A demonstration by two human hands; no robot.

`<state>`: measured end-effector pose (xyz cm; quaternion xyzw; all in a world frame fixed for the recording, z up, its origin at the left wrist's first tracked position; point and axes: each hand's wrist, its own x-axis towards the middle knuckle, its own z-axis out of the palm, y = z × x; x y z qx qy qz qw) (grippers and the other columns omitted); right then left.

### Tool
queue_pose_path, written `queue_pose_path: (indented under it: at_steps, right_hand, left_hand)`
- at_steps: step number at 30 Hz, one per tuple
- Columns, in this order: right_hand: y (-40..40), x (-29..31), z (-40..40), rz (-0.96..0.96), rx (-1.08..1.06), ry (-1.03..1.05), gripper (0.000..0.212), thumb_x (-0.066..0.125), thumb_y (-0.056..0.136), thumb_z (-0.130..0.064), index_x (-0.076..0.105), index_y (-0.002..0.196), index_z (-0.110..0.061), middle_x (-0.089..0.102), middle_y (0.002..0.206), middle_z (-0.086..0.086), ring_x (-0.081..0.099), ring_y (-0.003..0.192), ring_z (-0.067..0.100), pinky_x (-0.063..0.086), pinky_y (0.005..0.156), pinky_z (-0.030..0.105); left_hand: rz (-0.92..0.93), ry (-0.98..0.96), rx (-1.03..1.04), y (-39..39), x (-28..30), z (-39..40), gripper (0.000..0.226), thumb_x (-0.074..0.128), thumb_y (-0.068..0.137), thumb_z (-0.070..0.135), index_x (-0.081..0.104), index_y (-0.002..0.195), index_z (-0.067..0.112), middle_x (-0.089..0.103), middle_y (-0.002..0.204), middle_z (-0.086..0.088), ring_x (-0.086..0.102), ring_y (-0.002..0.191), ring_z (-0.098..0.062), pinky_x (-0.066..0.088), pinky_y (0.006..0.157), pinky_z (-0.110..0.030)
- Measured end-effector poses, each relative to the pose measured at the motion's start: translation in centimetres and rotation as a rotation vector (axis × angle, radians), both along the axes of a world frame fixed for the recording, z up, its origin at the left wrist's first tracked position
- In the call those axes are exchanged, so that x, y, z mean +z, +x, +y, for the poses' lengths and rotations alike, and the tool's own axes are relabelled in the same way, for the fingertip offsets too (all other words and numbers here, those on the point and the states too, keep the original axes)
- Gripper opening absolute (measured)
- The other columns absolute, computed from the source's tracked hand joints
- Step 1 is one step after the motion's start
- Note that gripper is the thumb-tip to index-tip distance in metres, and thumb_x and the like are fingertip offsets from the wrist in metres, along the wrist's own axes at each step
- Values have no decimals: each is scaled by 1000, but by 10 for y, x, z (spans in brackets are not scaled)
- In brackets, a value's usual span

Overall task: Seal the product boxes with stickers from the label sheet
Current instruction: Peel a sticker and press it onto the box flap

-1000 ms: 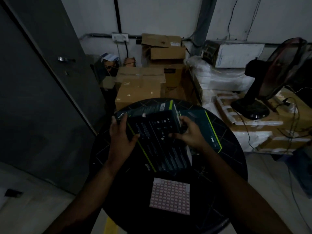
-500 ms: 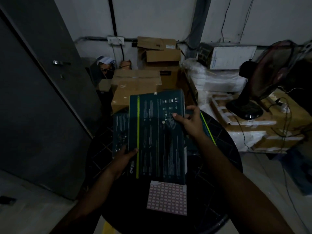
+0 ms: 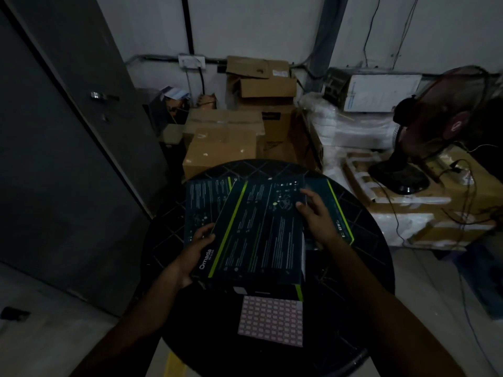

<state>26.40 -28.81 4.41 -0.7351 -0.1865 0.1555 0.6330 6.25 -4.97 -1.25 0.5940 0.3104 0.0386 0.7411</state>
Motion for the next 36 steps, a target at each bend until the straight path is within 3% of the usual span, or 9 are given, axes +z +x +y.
queue_pose_path:
  at_steps: [4, 6, 9, 13, 19, 24, 29, 32, 36]
  right_hand:
    - [-11, -4, 0, -150, 114, -181, 33, 70, 87, -42, 64, 120, -42, 52, 141, 0, 40, 141, 27, 38, 114, 52]
    - [-18, 4, 0, -162, 154, -192, 46, 71, 89, -38, 56, 132, -44, 40, 154, -4, 24, 150, 18, 31, 118, 40]
    - [-21, 6, -1, -105, 133, -85, 77, 77, 86, -20, 35, 149, -29, 42, 143, -14, 45, 129, 0, 44, 103, 15]
    - [-20, 11, 5, 34, 60, 15, 116, 96, 55, -42, 28, 148, -39, 41, 149, -7, 45, 135, 17, 46, 108, 50]
    - [-21, 24, 13, -188, 232, 10, 94, 91, 66, -6, 48, 146, -31, 50, 149, -8, 46, 137, 13, 49, 100, 21]
    - [-18, 31, 19, -460, 474, -180, 95, 93, 62, -16, 51, 145, -30, 58, 141, -3, 55, 129, 10, 51, 104, 34]
    - [-30, 30, 30, -649, 657, -403, 79, 89, 64, -11, 61, 137, -25, 60, 132, 1, 59, 115, 14, 42, 83, 1]
    - [-40, 31, 33, -697, 737, -361, 61, 87, 68, -14, 69, 127, -18, 63, 134, 6, 60, 121, 18, 51, 95, 24]
    - [-41, 31, 38, -814, 779, -397, 51, 81, 74, -20, 71, 124, -29, 55, 145, -2, 62, 121, 16, 53, 98, 37]
  left_hand:
    - [19, -71, 59, 5, 12, 5, 34, 48, 102, 22, 49, 136, 25, 63, 118, -2, 64, 98, -19, 53, 73, -31]
    - [21, -62, 85, 7, 20, 7, 33, 49, 102, 24, 50, 135, 28, 63, 119, -5, 64, 98, -22, 52, 72, -34]
    - [-19, -33, 105, 8, 24, 13, 35, 47, 102, 23, 50, 136, 27, 63, 121, -6, 64, 102, -24, 52, 76, -35]
    - [-55, 16, 127, 9, 16, 11, 38, 45, 102, 14, 48, 139, 24, 60, 130, -10, 62, 106, -22, 51, 78, -34]
    - [-49, 251, 166, 20, 12, -15, 71, 64, 85, -1, 30, 139, 28, 49, 138, -10, 58, 111, -26, 54, 83, -43]
    - [-268, 661, 182, 26, 35, -36, 113, 85, 66, 25, 14, 153, 29, 33, 155, -5, 36, 142, -22, 35, 112, -38]
    - [164, 1373, -9, 29, 57, -46, 117, 87, 60, 48, 19, 154, 39, -13, 161, -24, -8, 149, -42, 16, 117, -59]
    - [137, 1683, -278, 32, 58, -37, 112, 84, 55, 59, 31, 150, 33, 13, 164, -11, 4, 152, -31, 11, 115, -60]
    - [31, 1637, -557, 43, 62, -23, 99, 83, 62, 52, 38, 145, 23, 49, 143, 0, 41, 134, -21, 22, 113, -40]
